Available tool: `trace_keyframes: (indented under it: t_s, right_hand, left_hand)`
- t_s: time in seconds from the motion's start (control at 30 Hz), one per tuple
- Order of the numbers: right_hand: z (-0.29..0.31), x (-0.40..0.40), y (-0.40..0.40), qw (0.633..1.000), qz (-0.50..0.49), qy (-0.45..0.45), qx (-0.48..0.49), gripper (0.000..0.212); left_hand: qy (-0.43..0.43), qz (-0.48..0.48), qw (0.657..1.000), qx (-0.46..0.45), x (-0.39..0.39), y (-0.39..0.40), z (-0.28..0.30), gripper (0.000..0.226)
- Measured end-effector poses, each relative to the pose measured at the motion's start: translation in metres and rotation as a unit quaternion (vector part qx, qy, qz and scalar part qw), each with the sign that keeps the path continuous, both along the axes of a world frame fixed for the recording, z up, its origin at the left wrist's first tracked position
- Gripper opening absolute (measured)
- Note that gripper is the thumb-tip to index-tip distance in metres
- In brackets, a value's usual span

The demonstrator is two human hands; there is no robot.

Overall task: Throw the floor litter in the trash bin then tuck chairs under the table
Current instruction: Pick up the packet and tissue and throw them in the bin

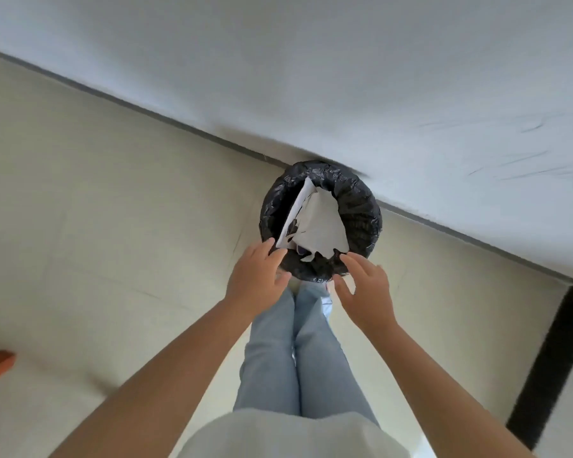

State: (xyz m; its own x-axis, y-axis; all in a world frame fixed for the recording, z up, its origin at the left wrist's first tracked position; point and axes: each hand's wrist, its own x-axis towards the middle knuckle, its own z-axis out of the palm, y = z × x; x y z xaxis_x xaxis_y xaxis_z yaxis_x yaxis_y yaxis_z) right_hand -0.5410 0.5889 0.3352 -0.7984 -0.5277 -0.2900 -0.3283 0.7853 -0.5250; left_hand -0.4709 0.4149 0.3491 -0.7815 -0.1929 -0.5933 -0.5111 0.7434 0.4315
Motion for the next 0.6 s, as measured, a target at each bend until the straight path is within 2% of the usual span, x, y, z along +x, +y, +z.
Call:
trace_keyframes:
  t_s: [0.1, 0.2, 0.33, 0.4, 0.47, 0.53, 0.6]
  right_hand:
    - [0.082, 0.004, 0.003, 0.997, 0.056, 0.046, 0.022, 0.032]
    - [0.139, 0.000, 0.006, 0.990, 0.115, 0.078, 0.028, 0.033]
    - [0.181, -0.021, 0.010, 0.976, 0.202, 0.075, 0.042, 0.040]
    - [0.194, -0.037, 0.014, 0.963, 0.257, 0.078, 0.018, 0.041]
    - [0.208, -0.056, 0.017, 0.945, 0.319, 0.066, -0.030, 0.043]
    - [0.220, -0.074, 0.024, 0.919, 0.386, 0.054, -0.063, 0.046]
    - [0.229, -0.089, 0.034, 0.889, 0.450, 0.055, -0.069, 0.049]
  left_hand:
    - [0.056, -0.015, 0.997, -0.043, 0.026, -0.003, 0.072, 0.043]
    - [0.105, 0.026, 0.989, -0.106, 0.044, 0.005, 0.126, 0.044]
    - [0.081, 0.132, 0.980, -0.121, 0.059, 0.033, 0.169, 0.044]
    - [0.086, 0.219, 0.965, -0.119, 0.063, 0.059, 0.183, 0.041]
    - [0.107, 0.357, 0.922, -0.104, 0.063, 0.092, 0.198, 0.043]
    - [0.104, 0.503, 0.854, -0.079, 0.062, 0.133, 0.214, 0.048]
    - [0.103, 0.601, 0.791, -0.059, 0.063, 0.176, 0.227, 0.048]
